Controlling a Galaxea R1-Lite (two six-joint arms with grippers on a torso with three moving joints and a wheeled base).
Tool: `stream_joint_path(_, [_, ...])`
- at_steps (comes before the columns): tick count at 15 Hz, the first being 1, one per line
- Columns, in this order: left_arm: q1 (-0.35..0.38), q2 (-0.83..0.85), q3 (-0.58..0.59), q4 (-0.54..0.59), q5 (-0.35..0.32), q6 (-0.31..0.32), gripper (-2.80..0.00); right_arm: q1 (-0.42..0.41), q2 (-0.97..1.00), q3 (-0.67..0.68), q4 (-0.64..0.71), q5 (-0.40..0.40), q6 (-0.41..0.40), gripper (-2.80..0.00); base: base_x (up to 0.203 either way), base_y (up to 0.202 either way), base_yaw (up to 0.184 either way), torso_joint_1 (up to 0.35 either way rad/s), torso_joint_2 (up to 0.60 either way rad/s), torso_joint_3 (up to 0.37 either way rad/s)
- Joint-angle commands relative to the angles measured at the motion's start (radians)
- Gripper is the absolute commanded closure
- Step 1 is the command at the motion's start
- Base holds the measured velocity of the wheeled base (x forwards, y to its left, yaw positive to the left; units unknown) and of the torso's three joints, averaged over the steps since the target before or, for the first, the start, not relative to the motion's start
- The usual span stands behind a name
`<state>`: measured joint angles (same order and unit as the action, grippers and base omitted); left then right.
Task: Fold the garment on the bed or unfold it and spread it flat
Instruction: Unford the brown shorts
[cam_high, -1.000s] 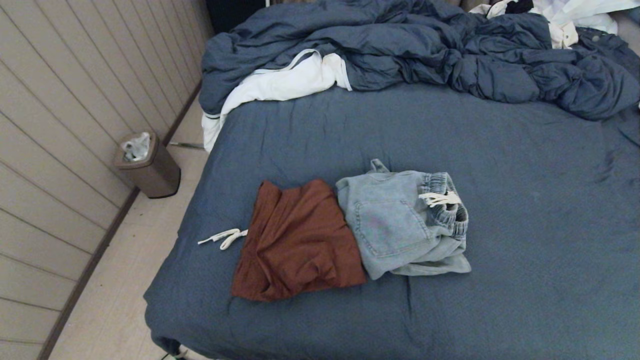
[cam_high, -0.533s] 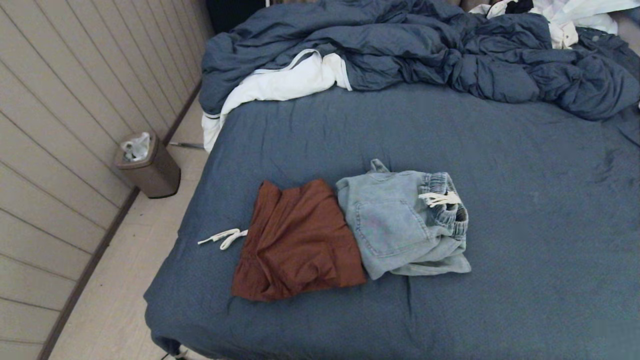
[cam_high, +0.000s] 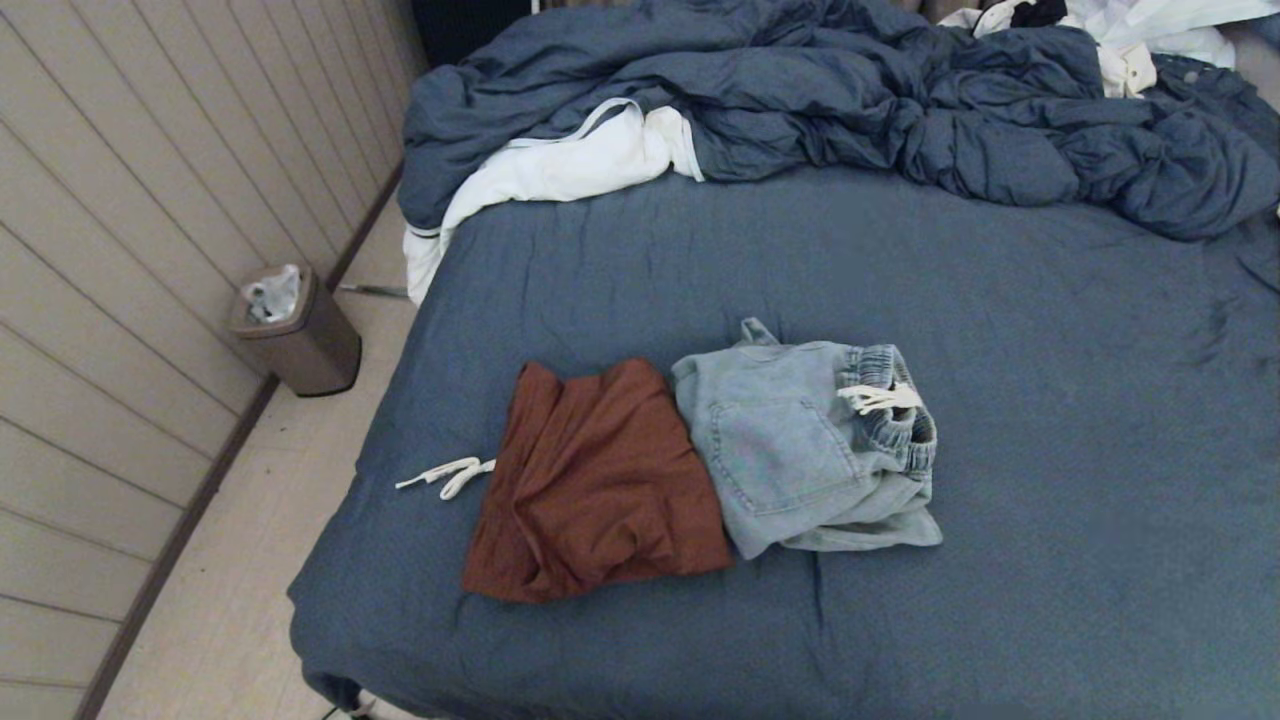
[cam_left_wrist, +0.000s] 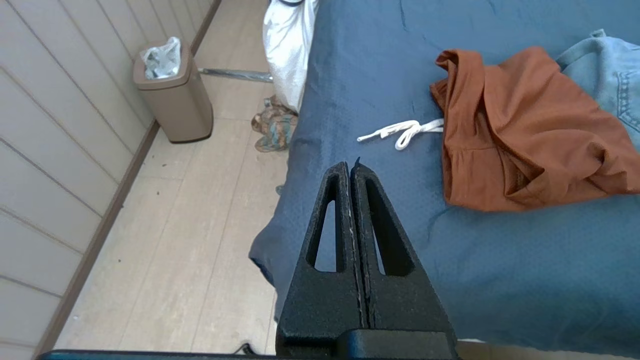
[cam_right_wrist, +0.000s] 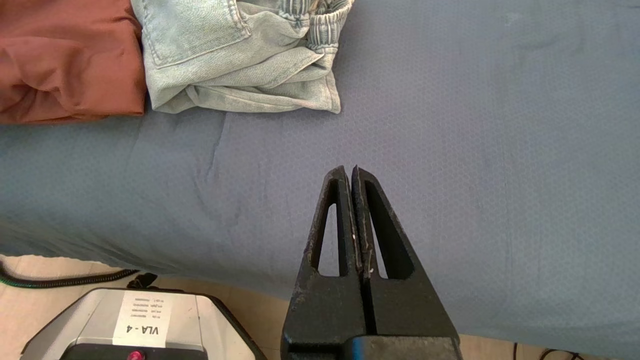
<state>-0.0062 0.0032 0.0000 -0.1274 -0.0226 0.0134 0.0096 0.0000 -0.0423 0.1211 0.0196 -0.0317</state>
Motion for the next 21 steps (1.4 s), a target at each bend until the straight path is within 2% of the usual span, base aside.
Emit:
stream_joint_path(1, [0.000, 0.000, 0.000, -0.001, 0.000, 0.000, 0.00, 0.000, 0.002, -0.001, 0.000, 0.000, -0.001, 0.00, 0.000, 0.000, 0.000, 0.000, 0.00, 0.000])
stream_joint_path(21, [0.000, 0.000, 0.000, -0.001, 0.000, 0.000, 0.00, 0.000, 0.002, 0.001, 0.000, 0.000, -0.001, 0.00, 0.000, 0.000, 0.000, 0.000, 0.00, 0.000])
